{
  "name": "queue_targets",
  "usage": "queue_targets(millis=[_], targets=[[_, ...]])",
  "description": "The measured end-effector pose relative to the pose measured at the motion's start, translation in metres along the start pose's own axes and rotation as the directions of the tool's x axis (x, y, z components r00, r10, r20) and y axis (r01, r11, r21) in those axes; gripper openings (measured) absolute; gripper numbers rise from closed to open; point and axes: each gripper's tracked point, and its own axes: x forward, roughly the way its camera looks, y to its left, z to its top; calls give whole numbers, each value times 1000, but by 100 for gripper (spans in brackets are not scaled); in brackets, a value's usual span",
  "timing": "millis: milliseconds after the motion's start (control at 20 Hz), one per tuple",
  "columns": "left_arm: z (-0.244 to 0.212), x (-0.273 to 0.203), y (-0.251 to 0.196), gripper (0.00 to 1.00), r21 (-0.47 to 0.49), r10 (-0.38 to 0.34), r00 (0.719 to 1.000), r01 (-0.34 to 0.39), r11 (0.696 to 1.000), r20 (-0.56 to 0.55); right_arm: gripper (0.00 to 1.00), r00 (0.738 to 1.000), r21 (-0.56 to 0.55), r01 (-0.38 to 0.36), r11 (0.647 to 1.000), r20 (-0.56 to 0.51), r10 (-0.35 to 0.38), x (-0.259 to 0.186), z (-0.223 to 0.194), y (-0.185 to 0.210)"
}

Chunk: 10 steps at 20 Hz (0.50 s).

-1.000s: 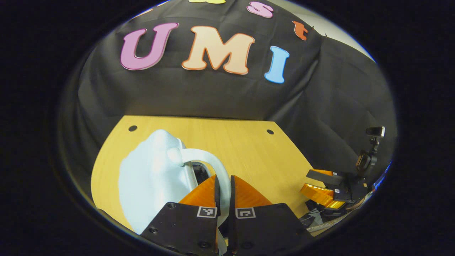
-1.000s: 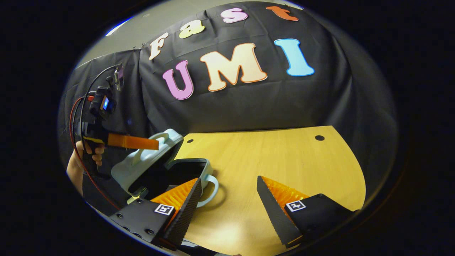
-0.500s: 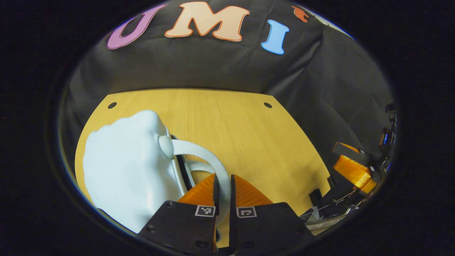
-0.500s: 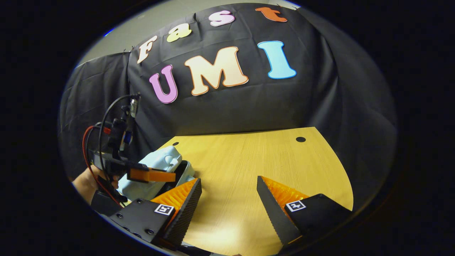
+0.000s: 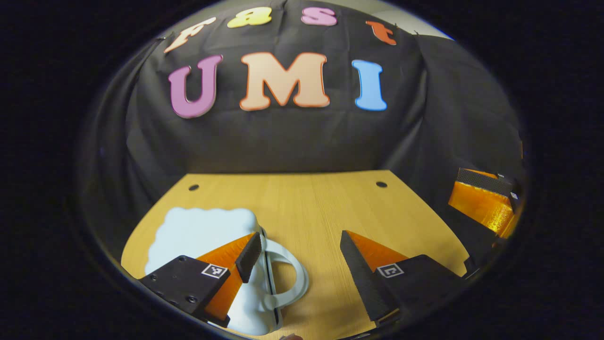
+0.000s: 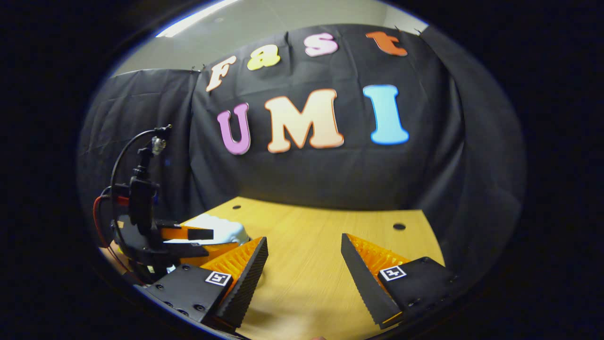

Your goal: First open the suitcase, pack the skin care products into it, and then close the suitcase.

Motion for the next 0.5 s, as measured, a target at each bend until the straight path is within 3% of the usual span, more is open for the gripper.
queue_targets(millis=[150, 250, 300, 500], targets=[[39, -24, 0, 98, 60, 37, 993, -44, 997, 113, 94, 988, -16, -2, 1000, 152, 4, -3, 59, 18], [61, -36, 1, 98, 76, 28, 986, -41, 996, 167, 97, 970, -16, 13, 1000, 244, -8, -8, 90, 26], [71, -40, 5, 97, 76, 24, 981, -40, 996, 193, 94, 959, -9, 23, 1000, 282, -19, -11, 102, 32], [92, -54, 20, 97, 81, 11, 969, -32, 996, 245, 97, 920, 13, 51, 999, 389, -52, -25, 134, 58]])
